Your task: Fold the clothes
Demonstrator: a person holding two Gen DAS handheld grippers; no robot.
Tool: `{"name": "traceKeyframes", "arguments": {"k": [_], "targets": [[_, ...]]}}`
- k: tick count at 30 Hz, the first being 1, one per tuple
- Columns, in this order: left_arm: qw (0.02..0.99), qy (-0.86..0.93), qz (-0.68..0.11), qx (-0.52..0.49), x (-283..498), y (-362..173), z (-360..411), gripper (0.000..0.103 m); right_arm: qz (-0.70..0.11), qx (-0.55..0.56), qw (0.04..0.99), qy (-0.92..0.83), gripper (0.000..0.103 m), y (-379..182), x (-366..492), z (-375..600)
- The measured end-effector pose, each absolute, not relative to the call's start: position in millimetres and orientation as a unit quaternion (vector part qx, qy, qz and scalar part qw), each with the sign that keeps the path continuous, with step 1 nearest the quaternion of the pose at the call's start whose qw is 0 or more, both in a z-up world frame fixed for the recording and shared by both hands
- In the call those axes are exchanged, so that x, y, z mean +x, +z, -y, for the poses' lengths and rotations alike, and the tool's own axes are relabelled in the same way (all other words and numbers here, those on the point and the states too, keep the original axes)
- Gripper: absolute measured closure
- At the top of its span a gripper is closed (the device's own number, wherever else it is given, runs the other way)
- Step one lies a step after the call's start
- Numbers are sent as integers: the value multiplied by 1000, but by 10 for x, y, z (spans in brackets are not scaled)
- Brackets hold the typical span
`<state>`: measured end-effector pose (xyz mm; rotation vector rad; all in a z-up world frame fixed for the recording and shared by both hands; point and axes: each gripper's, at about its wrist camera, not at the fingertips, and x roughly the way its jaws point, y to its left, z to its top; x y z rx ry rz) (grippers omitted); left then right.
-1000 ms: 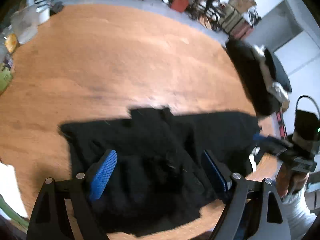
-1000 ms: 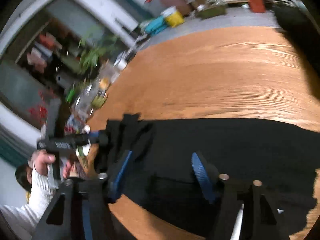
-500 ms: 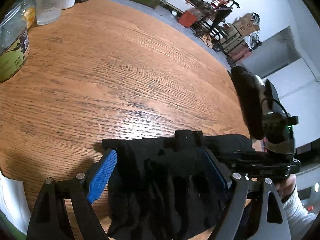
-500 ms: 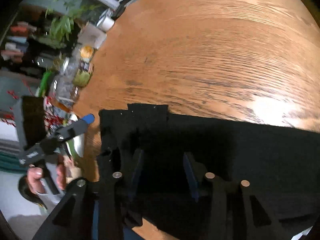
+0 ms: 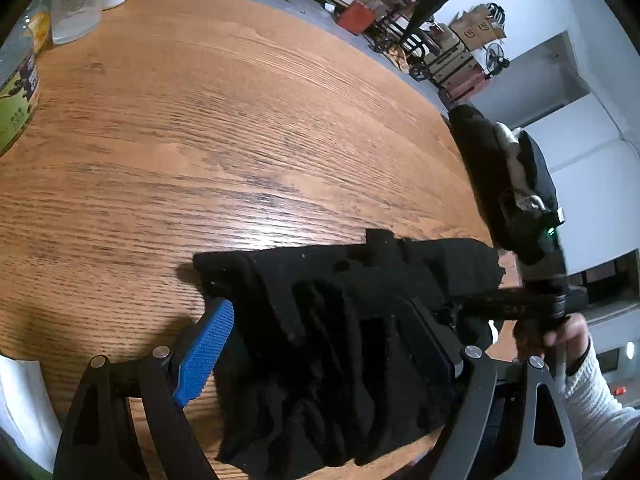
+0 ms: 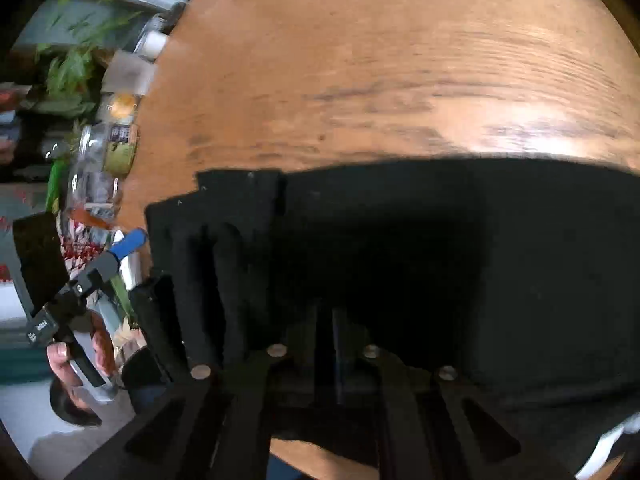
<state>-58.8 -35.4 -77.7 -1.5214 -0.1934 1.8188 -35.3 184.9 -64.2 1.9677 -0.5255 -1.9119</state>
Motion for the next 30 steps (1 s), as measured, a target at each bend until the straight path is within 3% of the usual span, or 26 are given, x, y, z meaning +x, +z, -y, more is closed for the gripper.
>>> {"name": "traceKeyframes", "arguments": {"k": [3,6,12,14,20,25,27,29,30], "targets": [[370,711,78,-592,-560,-757,330,17,160,667,183,-704,61,-389,-375,-1826],[372,714,77,-588,-531,-724,292,17,128,631,196,-740,57,-103,-457,-1758],[359,719,74,-590,-502,-748,275,17,67,652,203,-727,68,-422,-720,-1380],[356,720,74,-591,-489,-755,292,17,62,649,213,-728,95,-452,-681,-1304],[345,723,72,-594,-550,-792,295,17,119,659,272,-691,96,-305,-517,-1227],[342,726,62,-593,-560,-790,255,17,72,693,278,-661,96,-537,-458,-1124],[341,727,61,-593,-557,-796,262,17,75,693,277,-661,89,-555,-485,-1165],[336,729,67,-593,-573,-808,303,17,88,686,271,-670,57,-503,-516,-1258],[333,730,68,-592,-578,-810,326,17,97,676,261,-683,56,-436,-522,-1347]]}}
